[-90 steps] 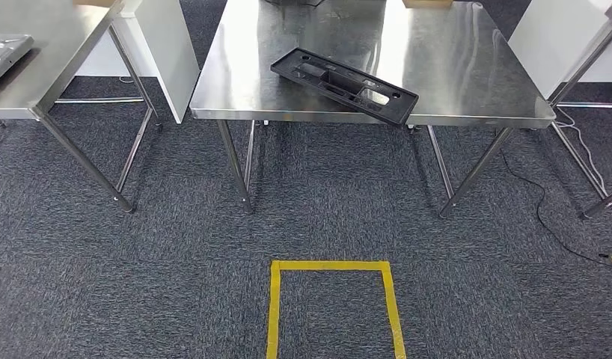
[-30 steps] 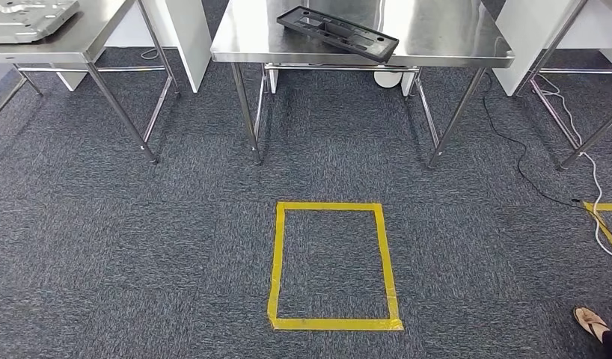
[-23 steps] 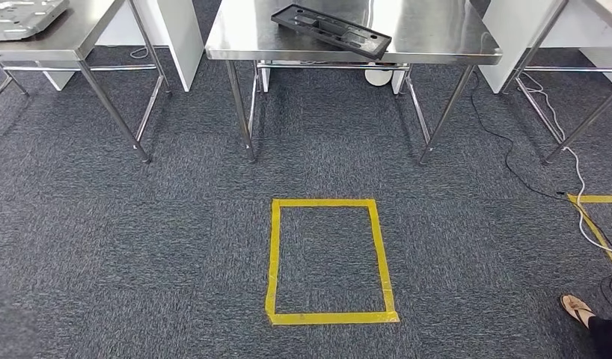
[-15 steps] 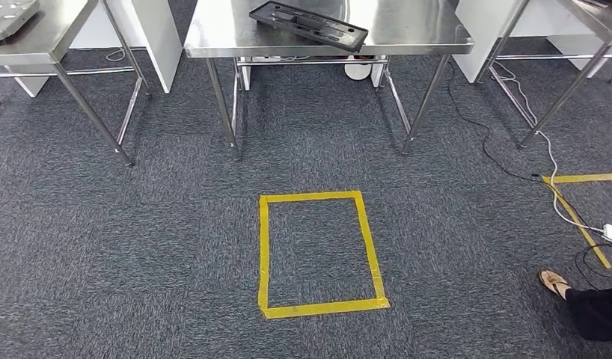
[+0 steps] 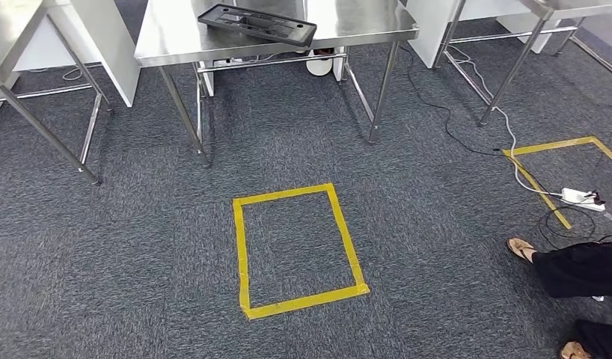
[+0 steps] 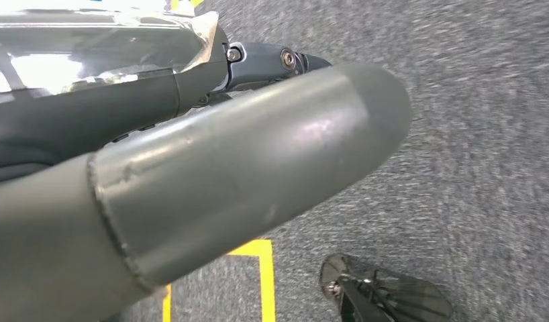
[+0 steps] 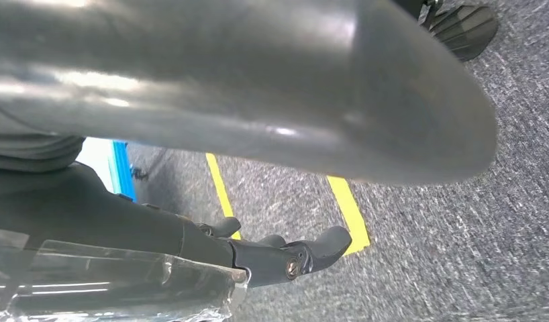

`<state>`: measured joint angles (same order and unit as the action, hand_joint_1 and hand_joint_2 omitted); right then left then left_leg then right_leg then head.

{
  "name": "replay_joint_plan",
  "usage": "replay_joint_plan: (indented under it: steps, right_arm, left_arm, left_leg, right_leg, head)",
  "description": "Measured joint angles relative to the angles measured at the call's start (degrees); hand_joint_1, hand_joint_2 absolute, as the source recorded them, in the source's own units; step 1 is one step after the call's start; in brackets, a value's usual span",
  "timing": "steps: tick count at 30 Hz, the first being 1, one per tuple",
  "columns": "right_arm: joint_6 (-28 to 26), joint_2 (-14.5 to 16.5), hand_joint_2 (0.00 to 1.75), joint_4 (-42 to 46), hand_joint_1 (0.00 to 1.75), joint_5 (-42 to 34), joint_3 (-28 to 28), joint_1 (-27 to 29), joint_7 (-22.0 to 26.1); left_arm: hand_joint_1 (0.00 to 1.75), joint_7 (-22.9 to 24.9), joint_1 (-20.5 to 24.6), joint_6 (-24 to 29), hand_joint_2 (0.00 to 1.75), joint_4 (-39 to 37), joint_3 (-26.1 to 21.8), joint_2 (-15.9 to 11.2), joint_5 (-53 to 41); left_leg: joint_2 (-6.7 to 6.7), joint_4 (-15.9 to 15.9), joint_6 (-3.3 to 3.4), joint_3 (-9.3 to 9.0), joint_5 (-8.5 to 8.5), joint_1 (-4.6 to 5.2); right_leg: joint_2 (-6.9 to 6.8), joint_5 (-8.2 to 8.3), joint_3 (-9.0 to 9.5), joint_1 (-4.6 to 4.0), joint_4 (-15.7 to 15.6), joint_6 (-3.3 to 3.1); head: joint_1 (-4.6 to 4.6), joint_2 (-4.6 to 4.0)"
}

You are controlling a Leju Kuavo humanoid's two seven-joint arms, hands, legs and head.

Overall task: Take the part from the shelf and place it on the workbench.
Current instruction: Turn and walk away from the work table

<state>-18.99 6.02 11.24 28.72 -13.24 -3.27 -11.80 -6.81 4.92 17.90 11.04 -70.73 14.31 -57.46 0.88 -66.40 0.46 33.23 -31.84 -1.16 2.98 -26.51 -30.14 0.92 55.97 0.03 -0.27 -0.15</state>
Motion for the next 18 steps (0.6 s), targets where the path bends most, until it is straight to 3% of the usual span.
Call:
replay_joint_plan:
  steps: [1, 3, 4, 6, 8, 10, 12, 13, 14, 16, 18]
  right_arm:
    - [0.00, 0.07, 0.00, -0.01, 0.00, -0.01, -0.04, -0.09, -0.01]
    - [0.00, 0.19, 0.00, -0.01, 0.00, 0.00, -0.05, -0.31, -0.05]
    - [0.00, 0.24, 0.00, -0.01, 0.00, 0.03, -0.05, -0.35, -0.10]
    - [0.00, 0.22, 0.00, -0.04, 0.00, 0.08, -0.08, -0.21, -0.21]
    - [0.01, 0.21, 0.00, -0.08, 0.00, 0.16, -0.11, -0.17, -0.38]
    - [0.05, 0.25, 0.00, -0.09, 0.00, 0.27, -0.11, -0.37, -0.57]
    - [0.09, 0.27, 0.00, -0.10, 0.00, 0.35, -0.11, -0.41, -0.71]
    - [0.10, 0.27, 0.00, -0.11, 0.00, 0.38, -0.11, -0.34, -0.75]
    - [0.11, 0.26, 0.00, -0.11, 0.00, 0.40, -0.12, -0.27, -0.78]
    - [0.11, 0.23, 0.00, -0.11, 0.00, 0.43, -0.12, -0.32, -0.79]
    - [0.11, 0.24, 0.00, -0.12, 0.00, 0.44, -0.13, -0.49, -0.79]
  left_arm:
    - [0.00, 0.02, 0.00, -0.06, 0.00, 0.00, 0.00, -0.05, 0.07]
    - [0.00, 0.06, 0.04, -0.15, 0.00, 0.01, 0.00, -0.15, 0.30]
    - [0.00, 0.10, 0.07, -0.16, 0.00, 0.01, -0.01, -0.18, 0.43]
    - [0.00, 0.17, 0.13, -0.17, 0.00, 0.02, -0.05, -0.12, 0.55]
    - [0.00, 0.21, 0.16, -0.17, 0.00, 0.02, -0.08, -0.06, 0.59]
    - [0.00, 0.23, 0.11, -0.15, 0.00, 0.02, -0.09, -0.05, 0.65]
    - [0.00, 0.25, 0.05, -0.15, 0.00, 0.02, -0.09, -0.05, 0.70]
    - [0.00, 0.25, 0.05, -0.15, 0.00, 0.02, -0.09, -0.07, 0.72]
    - [0.00, 0.25, 0.06, -0.15, 0.00, 0.02, -0.09, -0.07, 0.72]
    - [0.00, 0.25, 0.09, -0.15, 0.00, 0.02, -0.09, -0.01, 0.72]
    - [0.00, 0.25, 0.12, -0.14, 0.00, 0.02, -0.09, 0.04, 0.72]
  left_leg:
    - [1.14, 3.93, 0.31, -1.99, 1.62, -0.02]
    - [2.70, 8.48, 0.67, -4.02, 2.92, 0.04]
    - [2.73, 8.92, 0.79, -4.06, 2.82, 0.19]
    - [1.54, 9.30, 1.37, -3.84, 3.29, 0.31]
    - [0.16, 9.89, 2.21, -3.59, 3.97, 0.17]
    - [-1.36, 10.10, 2.62, -3.23, 4.25, 0.24]
    - [-2.94, 10.05, 2.65, -2.99, 4.32, 0.39]
    - [-3.66, 10.03, 2.63, -2.95, 4.34, 0.42]
    - [-4.33, 10.01, 2.59, -2.97, 4.36, 0.42]
    - [-5.51, 9.98, 2.36, -3.16, 4.32, 0.53]
    - [-6.42, 9.88, 1.81, -3.36, 4.21, 0.82]
  right_leg:
    - [0.63, 0.00, -0.14, -0.16, 0.28, 0.07]
    - [1.79, 0.18, -0.79, -0.37, 0.68, 0.55]
    - [2.29, 0.37, -1.19, -0.42, 0.75, 0.94]
    - [2.79, 0.66, -2.14, -0.34, 0.89, 1.74]
    - [0.90, -0.95, -3.93, -0.38, 3.54, 1.93]
    - [-1.51, -4.64, -7.12, -0.33, 10.38, 1.74]
    - [-2.21, -7.11, -9.44, -0.14, 16.44, 2.10]
    - [-2.42, -7.07, -9.04, -0.05, 16.64, 2.55]
    - [-2.76, -6.17, -7.42, 0.07, 14.40, 3.10]
    - [-4.77, -3.43, -2.36, 0.18, 5.88, 3.83]
    - [-6.44, -1.64, 0.41, -0.07, 0.52, 3.46]
  head:
    - [0.01, 0.00]
    - [0.03, 0.00]
    - [0.04, 0.00]
    - [0.02, 0.00]
    - [0.29, 0.00]
    - [0.64, 0.00]
    - [0.73, 0.00]
    - [0.76, 0.00]
    - [0.76, 0.00]
    - [0.79, 0.00]
    - [0.67, 0.00]
